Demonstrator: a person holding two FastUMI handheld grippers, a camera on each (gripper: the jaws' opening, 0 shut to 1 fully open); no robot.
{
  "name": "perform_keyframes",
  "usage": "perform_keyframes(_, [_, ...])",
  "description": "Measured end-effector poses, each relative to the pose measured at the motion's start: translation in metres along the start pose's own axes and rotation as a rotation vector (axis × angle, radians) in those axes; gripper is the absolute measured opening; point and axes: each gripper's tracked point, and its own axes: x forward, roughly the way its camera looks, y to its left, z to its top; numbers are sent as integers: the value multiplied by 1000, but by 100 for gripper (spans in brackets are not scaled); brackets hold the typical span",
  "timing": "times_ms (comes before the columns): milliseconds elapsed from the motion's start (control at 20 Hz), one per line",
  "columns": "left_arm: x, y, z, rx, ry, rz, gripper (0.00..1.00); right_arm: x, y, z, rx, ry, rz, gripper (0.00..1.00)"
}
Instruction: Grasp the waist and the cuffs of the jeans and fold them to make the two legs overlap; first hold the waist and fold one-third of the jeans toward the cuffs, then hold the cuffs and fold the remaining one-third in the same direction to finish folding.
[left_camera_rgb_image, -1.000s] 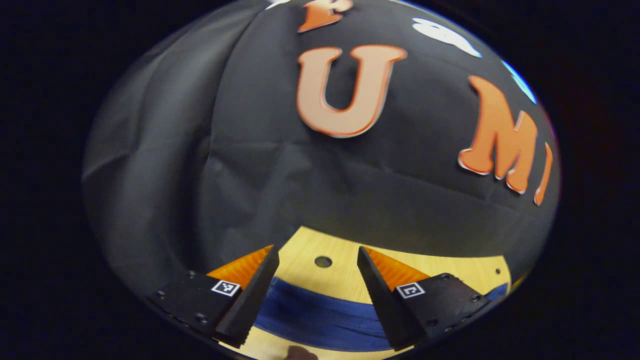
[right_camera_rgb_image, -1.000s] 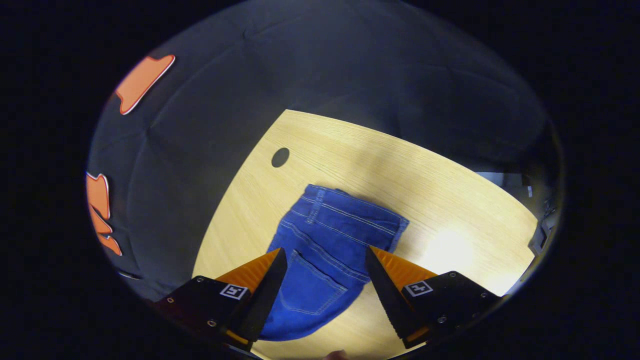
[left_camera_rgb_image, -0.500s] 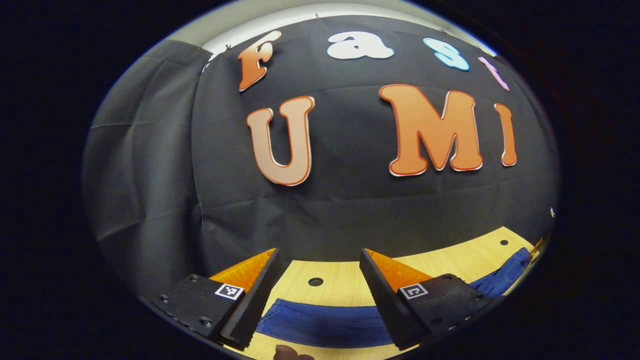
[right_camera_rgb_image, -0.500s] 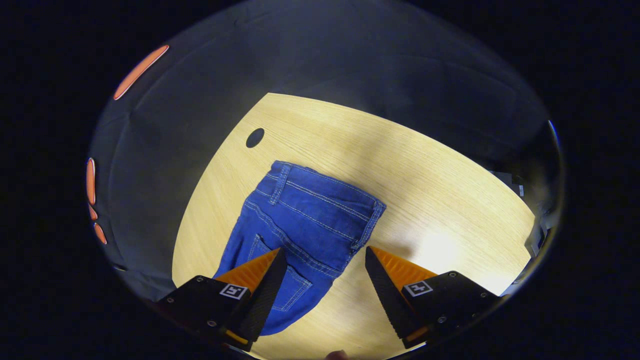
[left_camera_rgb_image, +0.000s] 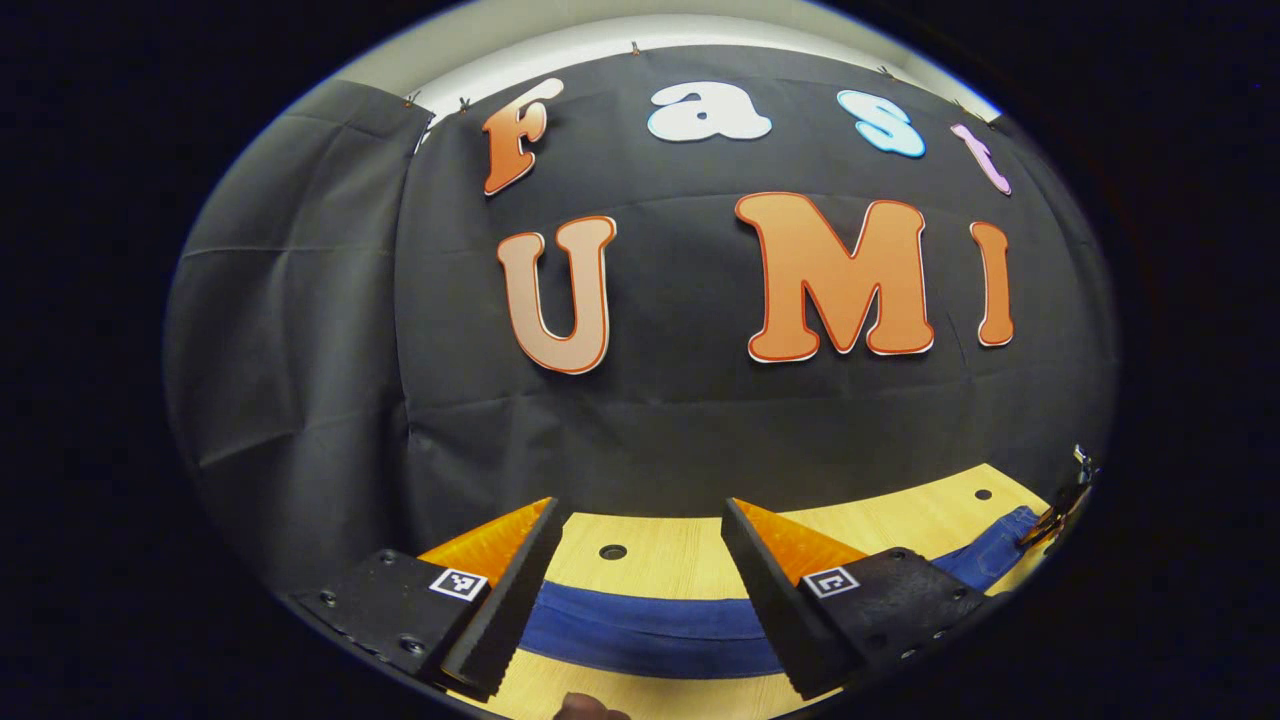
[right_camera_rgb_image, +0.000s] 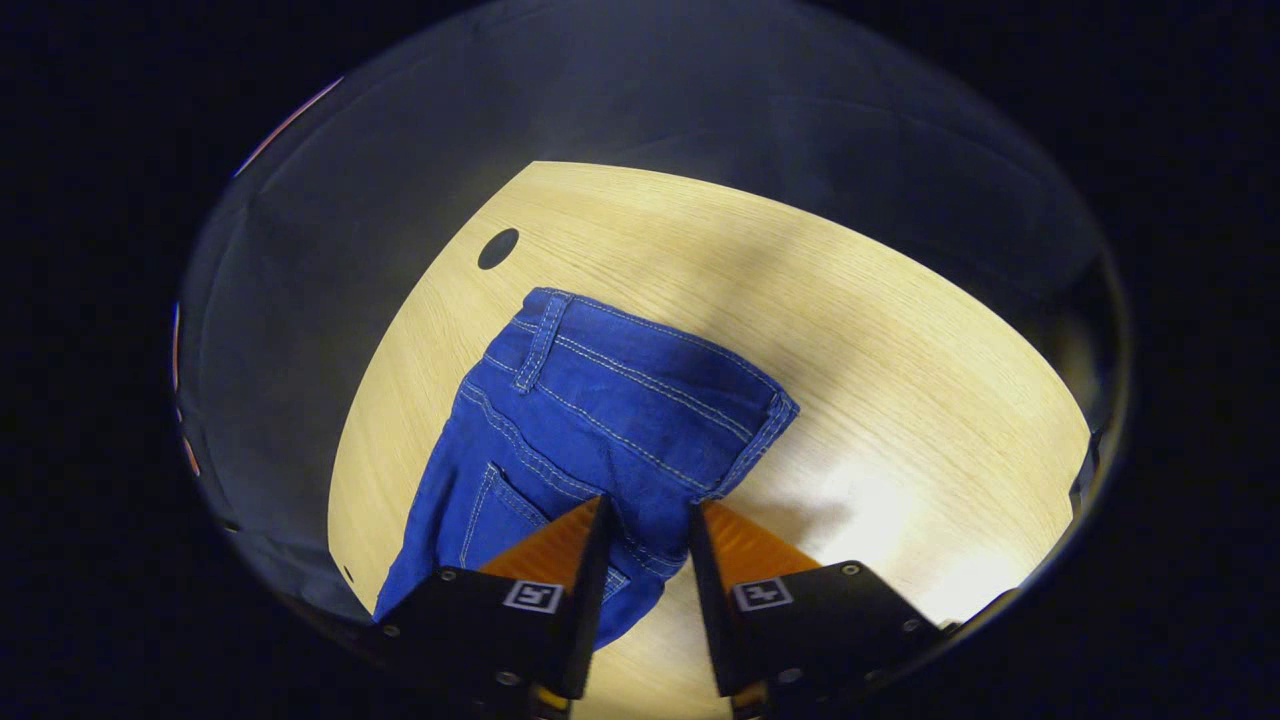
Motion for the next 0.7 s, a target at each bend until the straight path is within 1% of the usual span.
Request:
perform_keyframes(150, [-5, -4, -12, -13, 35, -5, 99, -7, 0, 3, -20, -46, 9, 18])
perform_keyframes(200, [-6, -5, -16, -15, 42, -5, 98, -10, 2, 4, -37, -63, 14, 18])
perform_keyframes(300, [-7, -6, -17, -5, 45, -7, 99, -23, 10, 10, -65, -108, 54, 18])
perform_keyframes(400, [-8, -10, -17, -5, 45, -20, 98, -40, 21, 13, -69, -137, 118, 18])
perform_keyframes(550, [-3, -13, -20, -15, 55, -36, 100, -68, 29, 22, -102, -187, 192, 13])
perform_keyframes(600, [-2, -16, -21, -19, 55, -46, 98, -77, 31, 26, -123, -197, 197, 13])
perform_keyframes(700, [1, -19, -22, -19, 55, -64, 98, -102, 53, 31, -160, -221, 238, 12])
